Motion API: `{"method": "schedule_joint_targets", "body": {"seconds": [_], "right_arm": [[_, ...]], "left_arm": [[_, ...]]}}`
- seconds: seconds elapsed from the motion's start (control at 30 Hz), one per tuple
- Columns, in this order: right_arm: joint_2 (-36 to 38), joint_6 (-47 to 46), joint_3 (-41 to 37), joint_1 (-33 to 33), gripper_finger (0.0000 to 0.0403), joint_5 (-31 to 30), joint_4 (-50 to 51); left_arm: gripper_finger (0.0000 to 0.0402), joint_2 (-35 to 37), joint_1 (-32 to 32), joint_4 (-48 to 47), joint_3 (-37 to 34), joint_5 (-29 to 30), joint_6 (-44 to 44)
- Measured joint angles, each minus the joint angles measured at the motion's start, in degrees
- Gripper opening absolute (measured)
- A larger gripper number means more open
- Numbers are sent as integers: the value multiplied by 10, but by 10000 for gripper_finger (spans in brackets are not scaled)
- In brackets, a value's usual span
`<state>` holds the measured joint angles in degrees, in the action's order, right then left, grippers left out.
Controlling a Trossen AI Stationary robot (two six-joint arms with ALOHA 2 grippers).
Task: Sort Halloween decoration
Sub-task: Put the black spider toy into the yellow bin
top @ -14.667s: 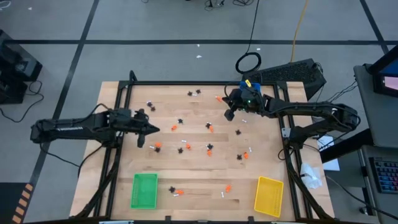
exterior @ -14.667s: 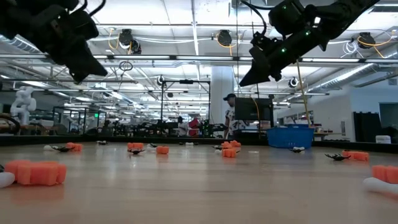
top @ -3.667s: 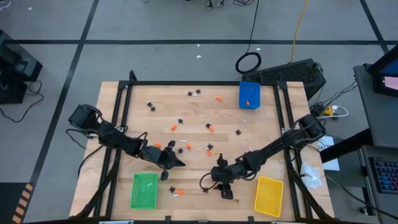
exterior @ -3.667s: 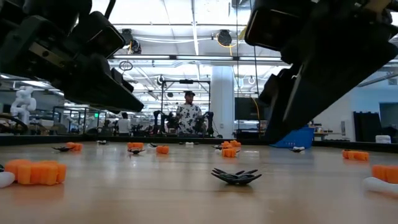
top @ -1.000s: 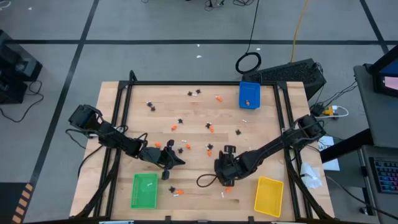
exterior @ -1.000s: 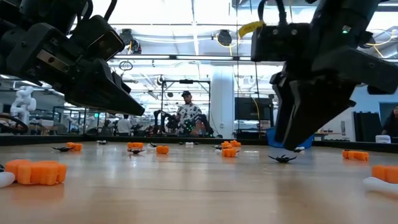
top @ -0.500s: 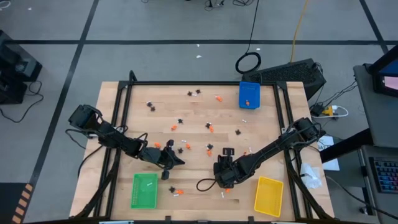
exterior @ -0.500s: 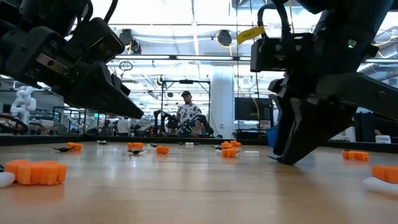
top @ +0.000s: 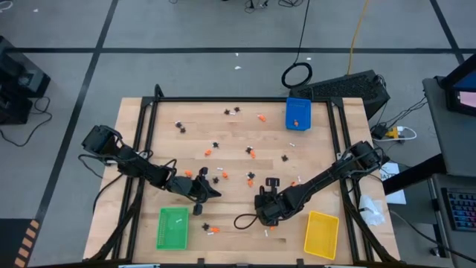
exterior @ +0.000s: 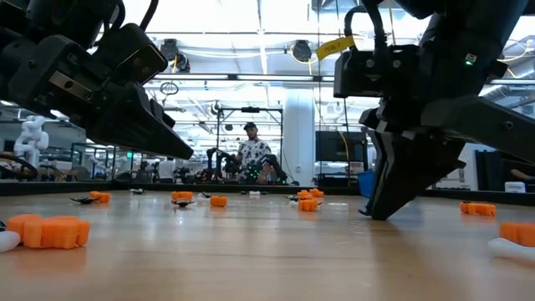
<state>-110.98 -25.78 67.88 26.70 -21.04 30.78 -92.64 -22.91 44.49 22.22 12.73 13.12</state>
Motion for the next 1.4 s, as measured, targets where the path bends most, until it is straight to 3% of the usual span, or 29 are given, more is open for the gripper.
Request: {"method": "schedule_joint_targets", "body": {"seconds": [0.47, 0.77, 0.9, 1.1, 1.27, 1.4], "right_arm": [[-3, 16, 127, 14, 0, 32, 119], [0, -52, 214, 52, 0, 156, 296], [29, -129, 234, 78, 0, 218, 359], [90, -323, 224, 141, 0, 303, 399], [136, -472, 155, 196, 0, 316, 387], [173, -532, 59, 225, 0, 320, 312]], "left_arm": [[1, 0, 0, 0, 0, 0, 0], [1, 0, 0, 0, 0, 0, 0], [1, 0, 0, 0, 0, 0, 0], [1, 0, 0, 0, 0, 0, 0], [1, 0, 0, -1, 0, 0, -4], [1, 0, 0, -1, 0, 0, -4]]}}
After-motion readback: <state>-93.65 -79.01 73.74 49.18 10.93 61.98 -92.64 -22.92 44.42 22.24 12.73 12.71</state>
